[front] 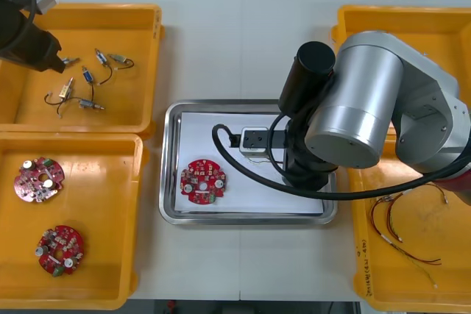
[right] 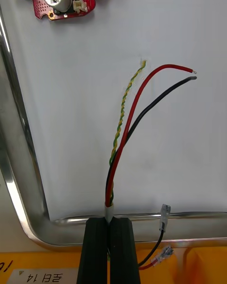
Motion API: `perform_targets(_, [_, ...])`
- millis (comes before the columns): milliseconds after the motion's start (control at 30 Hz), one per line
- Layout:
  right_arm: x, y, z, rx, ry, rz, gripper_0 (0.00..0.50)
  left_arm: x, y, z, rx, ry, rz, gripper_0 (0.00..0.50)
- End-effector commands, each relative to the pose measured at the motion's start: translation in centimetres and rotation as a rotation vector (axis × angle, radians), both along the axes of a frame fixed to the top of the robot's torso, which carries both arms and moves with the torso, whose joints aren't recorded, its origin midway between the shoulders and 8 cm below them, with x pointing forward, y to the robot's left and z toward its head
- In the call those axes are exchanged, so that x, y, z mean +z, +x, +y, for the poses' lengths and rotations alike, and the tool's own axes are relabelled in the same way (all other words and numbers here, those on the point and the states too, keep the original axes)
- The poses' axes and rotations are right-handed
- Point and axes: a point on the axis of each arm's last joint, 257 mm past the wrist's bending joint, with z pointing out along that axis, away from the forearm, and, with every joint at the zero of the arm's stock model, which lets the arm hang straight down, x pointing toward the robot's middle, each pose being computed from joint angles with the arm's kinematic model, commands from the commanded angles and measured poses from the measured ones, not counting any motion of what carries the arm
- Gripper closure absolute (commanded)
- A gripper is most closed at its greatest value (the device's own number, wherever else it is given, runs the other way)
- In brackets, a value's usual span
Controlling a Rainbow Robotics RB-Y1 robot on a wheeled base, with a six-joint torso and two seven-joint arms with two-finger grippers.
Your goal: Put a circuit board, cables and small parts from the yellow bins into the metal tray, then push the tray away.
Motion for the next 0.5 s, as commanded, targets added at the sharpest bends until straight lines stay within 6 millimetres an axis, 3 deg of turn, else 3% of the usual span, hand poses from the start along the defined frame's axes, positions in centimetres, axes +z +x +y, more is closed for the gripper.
perform_targets(33, [-1.1, -0.3, 2.2, 0.035, 0.019, -0.006, 0.5, 3.3, 2.1, 1.6, -0.057, 0.05, -0.072, 0.0])
perform_targets(500, [-5.5, -0.4, 2.2, -0.013, 0.037, 0.05, 0.5, 2.8, 6.2, 1.0, -0.138, 0.082, -0.106, 0.0])
